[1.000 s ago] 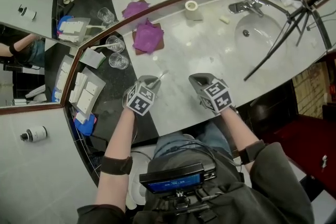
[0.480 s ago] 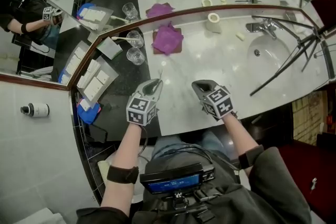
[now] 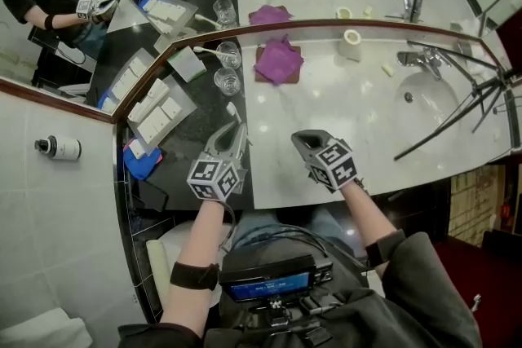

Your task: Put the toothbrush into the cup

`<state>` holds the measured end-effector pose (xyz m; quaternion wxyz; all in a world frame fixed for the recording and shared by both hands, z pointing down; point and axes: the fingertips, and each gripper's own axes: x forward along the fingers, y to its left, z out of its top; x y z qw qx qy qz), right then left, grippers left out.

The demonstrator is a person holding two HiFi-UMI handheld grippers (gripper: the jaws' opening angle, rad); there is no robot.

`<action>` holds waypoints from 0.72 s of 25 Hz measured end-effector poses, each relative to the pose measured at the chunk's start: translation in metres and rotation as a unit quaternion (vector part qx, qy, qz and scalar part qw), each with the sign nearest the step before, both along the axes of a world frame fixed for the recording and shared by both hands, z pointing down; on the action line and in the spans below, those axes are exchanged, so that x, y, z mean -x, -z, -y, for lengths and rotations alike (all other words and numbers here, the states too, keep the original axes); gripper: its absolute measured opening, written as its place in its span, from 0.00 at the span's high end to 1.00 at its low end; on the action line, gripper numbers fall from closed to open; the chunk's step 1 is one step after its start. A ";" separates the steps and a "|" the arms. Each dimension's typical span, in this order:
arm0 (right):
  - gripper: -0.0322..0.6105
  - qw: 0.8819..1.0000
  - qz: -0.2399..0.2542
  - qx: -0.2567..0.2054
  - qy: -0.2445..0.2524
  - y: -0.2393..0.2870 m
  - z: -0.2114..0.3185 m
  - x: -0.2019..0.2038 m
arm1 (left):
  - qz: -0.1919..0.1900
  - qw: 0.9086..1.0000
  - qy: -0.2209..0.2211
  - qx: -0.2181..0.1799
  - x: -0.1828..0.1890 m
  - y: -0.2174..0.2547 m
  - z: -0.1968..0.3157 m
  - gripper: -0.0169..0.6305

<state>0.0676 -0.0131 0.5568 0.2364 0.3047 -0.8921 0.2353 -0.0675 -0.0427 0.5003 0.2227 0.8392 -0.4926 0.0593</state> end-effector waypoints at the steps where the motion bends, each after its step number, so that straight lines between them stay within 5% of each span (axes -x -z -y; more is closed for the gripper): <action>1: 0.92 1.000 0.000 0.001 0.004 0.000 -0.001 0.003 | -0.004 1.000 0.005 -0.002 0.003 0.001 0.000 0.91; 18: 0.92 0.996 0.014 0.011 0.085 -0.004 0.008 0.091 | -0.042 0.994 0.097 -0.034 0.076 0.002 0.076 0.91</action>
